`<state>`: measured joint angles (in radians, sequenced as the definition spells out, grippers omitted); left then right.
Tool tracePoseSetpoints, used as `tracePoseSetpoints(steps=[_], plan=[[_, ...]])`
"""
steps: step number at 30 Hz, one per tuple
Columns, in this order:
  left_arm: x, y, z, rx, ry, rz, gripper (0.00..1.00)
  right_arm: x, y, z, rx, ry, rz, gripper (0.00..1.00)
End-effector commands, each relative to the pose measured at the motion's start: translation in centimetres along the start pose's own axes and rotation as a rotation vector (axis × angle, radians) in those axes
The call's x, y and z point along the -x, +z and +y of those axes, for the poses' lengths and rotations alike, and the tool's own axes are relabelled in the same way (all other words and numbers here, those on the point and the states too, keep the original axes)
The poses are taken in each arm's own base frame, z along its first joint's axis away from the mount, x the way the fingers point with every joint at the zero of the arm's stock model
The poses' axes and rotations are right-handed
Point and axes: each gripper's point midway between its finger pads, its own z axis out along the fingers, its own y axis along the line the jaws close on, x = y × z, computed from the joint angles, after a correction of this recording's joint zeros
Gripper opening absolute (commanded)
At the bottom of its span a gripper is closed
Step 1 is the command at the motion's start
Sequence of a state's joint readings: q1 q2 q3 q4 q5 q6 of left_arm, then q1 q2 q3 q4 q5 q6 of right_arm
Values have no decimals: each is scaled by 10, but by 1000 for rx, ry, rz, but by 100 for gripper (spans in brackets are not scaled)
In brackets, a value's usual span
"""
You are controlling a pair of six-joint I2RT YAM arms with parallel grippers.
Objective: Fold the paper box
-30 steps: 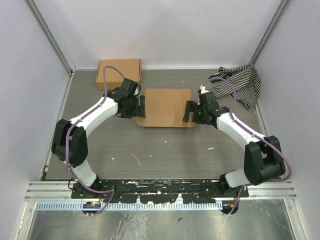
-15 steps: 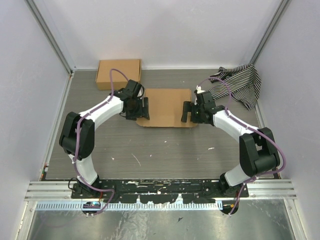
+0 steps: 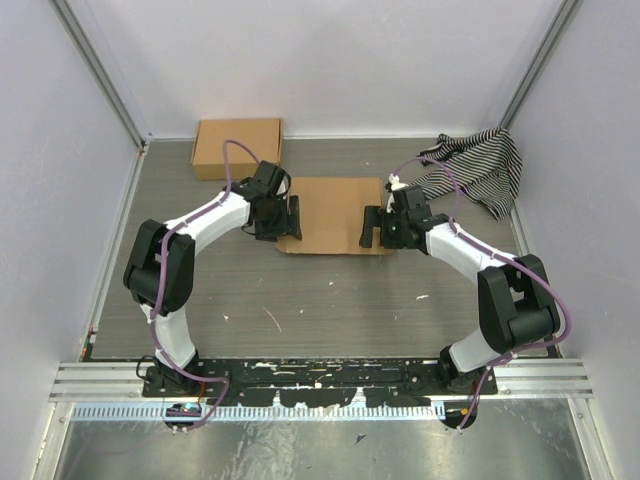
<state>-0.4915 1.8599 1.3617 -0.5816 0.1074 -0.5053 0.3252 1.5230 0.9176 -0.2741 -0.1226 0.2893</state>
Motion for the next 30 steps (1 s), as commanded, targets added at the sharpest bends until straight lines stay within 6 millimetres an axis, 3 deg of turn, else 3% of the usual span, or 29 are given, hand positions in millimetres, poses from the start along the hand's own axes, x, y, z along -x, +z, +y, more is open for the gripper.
tracePoseSetpoints(steps=[1,7,19,30], plan=[[-1,5,-8,-38,0,14,76,10,-2,13,72,-24,-44,100],[-9,3,-18,-70,14,33,74,4,-3,22,126,-15,-17,99],[-28,-5,-19,-81,21,119,59,6,-17,31,149,0,21,77],[-32,-26,-22,-62,34,199,54,10,-32,39,142,43,93,62]])
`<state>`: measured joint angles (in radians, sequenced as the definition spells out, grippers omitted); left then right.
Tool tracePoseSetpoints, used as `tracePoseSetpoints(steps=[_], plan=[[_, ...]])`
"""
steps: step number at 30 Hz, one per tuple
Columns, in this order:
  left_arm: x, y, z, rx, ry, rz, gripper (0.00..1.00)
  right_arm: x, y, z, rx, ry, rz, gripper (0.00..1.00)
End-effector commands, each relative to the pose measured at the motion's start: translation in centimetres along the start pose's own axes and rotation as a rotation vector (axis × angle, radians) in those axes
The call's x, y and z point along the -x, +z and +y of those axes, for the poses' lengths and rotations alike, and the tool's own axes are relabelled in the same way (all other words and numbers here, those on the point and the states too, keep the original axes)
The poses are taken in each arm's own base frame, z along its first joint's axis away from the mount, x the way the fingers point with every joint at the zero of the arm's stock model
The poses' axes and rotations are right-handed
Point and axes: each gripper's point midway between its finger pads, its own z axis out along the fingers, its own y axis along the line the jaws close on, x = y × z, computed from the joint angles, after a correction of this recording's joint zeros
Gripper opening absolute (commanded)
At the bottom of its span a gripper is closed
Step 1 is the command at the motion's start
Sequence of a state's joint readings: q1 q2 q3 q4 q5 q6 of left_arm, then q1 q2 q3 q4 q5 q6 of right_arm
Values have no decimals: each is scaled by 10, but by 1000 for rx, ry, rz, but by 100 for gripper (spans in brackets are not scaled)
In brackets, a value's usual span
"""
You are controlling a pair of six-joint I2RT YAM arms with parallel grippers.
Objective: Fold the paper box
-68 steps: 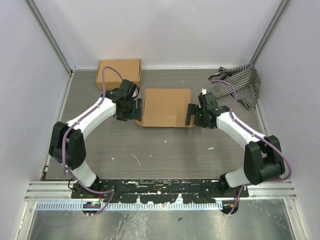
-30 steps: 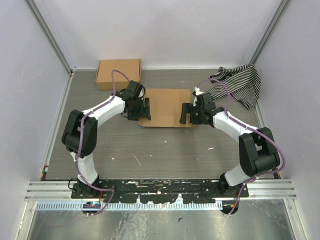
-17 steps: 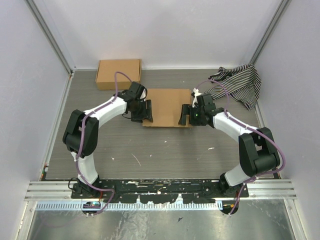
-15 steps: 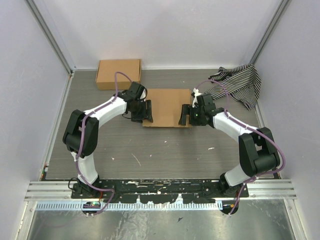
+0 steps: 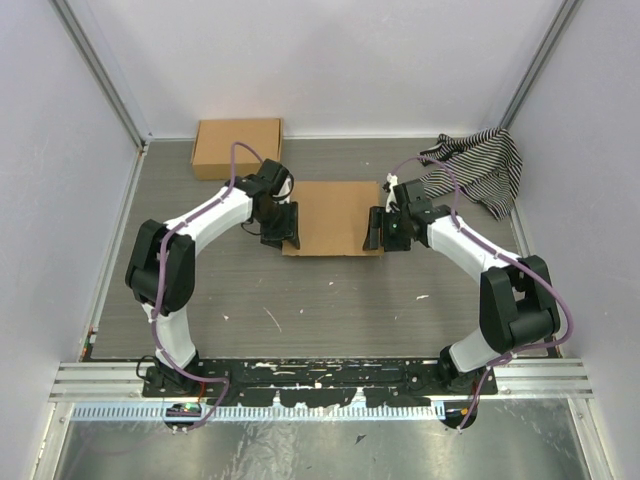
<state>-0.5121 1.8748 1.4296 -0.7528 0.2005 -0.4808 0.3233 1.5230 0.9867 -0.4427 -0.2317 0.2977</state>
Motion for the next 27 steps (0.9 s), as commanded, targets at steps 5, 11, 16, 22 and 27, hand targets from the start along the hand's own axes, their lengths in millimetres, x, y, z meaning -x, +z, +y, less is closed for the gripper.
tracePoseSetpoints(steps=[5,11,16,22,27], plan=[[-9,-15,-11,-24,9,78,53,23,-21,27,71,24,-10,61],[-11,-19,-11,-17,19,117,53,22,-21,25,58,25,13,61],[-14,-22,-11,-10,25,149,53,14,-15,22,50,35,53,61],[-20,-19,-10,-7,25,189,53,9,-10,23,53,56,95,61],[-23,-20,-9,-2,21,211,53,12,-14,28,54,83,123,59]])
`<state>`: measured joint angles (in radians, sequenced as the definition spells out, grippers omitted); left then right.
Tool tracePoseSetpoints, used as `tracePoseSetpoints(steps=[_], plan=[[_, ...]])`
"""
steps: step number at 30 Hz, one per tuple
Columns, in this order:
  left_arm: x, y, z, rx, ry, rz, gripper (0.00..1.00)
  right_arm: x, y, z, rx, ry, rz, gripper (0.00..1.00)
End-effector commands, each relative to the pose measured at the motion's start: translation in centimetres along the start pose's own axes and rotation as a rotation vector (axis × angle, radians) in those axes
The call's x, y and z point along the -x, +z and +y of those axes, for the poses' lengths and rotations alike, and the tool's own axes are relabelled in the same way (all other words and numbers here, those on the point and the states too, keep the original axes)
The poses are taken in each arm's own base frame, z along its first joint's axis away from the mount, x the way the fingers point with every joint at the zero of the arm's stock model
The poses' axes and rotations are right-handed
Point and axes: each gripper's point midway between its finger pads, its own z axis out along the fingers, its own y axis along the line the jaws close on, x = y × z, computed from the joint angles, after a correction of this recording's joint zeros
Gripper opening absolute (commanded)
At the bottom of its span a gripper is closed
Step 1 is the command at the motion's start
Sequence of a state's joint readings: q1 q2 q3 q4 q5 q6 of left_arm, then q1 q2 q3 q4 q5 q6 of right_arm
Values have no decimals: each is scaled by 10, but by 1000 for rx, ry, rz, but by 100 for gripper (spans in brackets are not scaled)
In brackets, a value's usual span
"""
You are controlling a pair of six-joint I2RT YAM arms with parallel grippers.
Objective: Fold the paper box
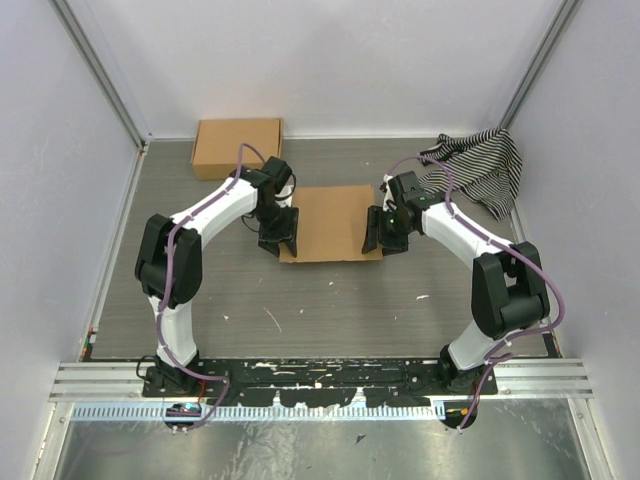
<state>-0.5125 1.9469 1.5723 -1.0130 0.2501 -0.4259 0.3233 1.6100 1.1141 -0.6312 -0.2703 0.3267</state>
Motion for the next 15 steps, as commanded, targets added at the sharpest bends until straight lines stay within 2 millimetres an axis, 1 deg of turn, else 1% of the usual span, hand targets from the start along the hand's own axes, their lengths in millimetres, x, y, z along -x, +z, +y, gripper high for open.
tracePoseSetpoints(steps=[1,7,15], plan=[[-1,-7,-11,-38,11,27,53,20,-17,24,66,18,-22,58],[-2,-10,-12,-38,13,43,53,22,-27,32,71,29,13,59],[-2,-10,-12,-36,11,55,53,12,-23,28,64,30,55,59]])
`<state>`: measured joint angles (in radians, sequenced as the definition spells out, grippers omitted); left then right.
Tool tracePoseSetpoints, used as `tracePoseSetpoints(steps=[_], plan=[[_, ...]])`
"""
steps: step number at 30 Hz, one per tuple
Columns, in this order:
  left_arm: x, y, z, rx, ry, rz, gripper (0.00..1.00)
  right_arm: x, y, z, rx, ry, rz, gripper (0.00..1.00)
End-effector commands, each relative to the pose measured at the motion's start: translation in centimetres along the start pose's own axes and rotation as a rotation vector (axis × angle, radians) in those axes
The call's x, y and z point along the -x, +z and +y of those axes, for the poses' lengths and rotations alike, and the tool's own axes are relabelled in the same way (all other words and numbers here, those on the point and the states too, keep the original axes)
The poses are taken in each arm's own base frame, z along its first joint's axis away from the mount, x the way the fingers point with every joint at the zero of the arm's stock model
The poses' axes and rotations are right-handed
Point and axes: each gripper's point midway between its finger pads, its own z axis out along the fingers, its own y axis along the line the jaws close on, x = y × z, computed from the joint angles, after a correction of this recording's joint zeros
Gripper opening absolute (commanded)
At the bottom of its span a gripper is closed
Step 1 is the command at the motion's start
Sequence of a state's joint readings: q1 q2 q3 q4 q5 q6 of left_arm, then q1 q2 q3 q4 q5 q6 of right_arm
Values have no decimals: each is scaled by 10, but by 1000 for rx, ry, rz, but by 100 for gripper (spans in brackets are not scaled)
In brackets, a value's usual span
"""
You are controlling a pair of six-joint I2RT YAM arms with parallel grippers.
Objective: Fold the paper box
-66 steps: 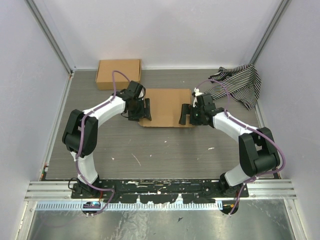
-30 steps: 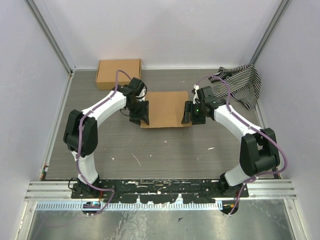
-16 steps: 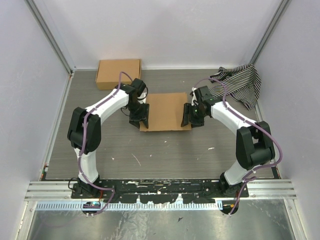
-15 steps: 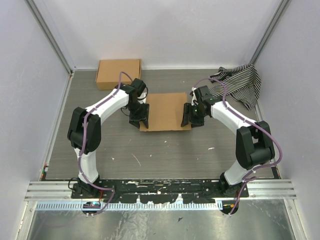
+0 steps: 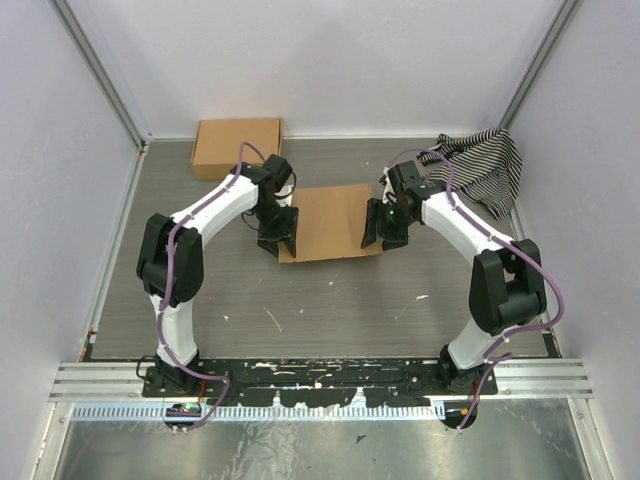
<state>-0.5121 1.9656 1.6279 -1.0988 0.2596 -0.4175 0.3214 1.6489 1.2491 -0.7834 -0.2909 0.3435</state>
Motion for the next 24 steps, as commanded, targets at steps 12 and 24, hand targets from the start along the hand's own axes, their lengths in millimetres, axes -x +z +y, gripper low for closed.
tracePoseSetpoints(steps=[12,24], plan=[[4,12,-6,-27,14,27,52,-3,14,3,34,-8,23,60],[21,35,1,-10,12,-47,48,11,36,-31,-109,0,-100,61]])
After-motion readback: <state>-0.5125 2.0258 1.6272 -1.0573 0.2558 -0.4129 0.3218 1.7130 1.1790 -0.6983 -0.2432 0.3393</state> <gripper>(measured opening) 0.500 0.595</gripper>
